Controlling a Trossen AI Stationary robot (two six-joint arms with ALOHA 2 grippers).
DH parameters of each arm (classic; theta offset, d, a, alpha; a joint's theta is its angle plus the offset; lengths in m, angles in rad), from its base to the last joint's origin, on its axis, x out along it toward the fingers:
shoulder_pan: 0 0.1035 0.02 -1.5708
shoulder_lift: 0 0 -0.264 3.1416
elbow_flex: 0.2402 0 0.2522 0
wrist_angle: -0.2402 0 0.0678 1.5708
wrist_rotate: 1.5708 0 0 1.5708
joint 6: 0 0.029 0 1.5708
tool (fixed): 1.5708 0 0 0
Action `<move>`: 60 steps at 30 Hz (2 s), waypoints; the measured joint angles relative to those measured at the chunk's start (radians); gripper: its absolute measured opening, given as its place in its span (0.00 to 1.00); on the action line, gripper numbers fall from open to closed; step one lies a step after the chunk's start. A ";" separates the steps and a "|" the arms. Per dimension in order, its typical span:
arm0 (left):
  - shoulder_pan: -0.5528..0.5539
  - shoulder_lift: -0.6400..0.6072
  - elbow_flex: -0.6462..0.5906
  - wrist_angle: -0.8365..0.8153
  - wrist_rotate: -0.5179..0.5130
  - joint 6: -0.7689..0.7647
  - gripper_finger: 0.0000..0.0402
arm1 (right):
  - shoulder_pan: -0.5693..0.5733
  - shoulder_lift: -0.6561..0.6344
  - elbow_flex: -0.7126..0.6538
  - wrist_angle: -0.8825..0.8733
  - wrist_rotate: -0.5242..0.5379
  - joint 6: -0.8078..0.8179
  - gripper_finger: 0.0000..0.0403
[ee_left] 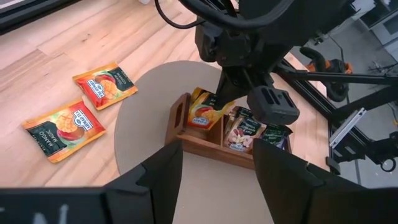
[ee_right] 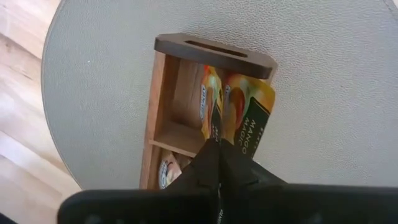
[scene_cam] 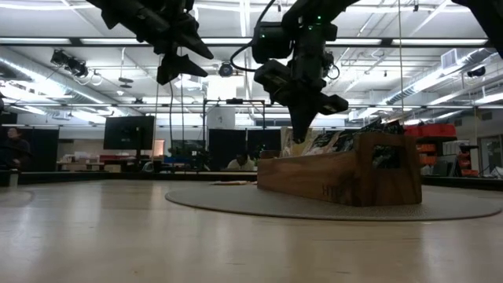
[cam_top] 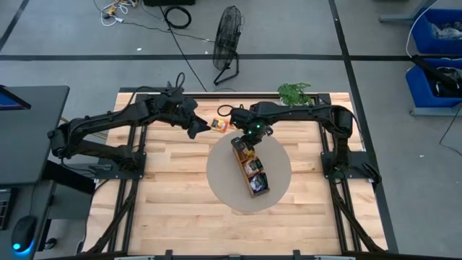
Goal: Pick & Place Tea
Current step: Put the orange tea bag into the left section of the wooden organizer
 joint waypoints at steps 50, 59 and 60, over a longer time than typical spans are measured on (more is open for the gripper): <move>0.260 0.350 0.000 0.109 0.051 -0.156 0.53 | 0.026 -0.362 -0.001 0.008 0.220 -0.069 0.48; 0.298 0.579 0.000 0.331 0.133 -0.306 0.53 | 0.043 -0.365 -0.001 -0.042 0.220 -0.095 0.48; 0.298 0.596 0.000 0.350 0.143 -0.325 0.53 | 0.047 -0.365 -0.001 -0.043 0.220 -0.095 0.48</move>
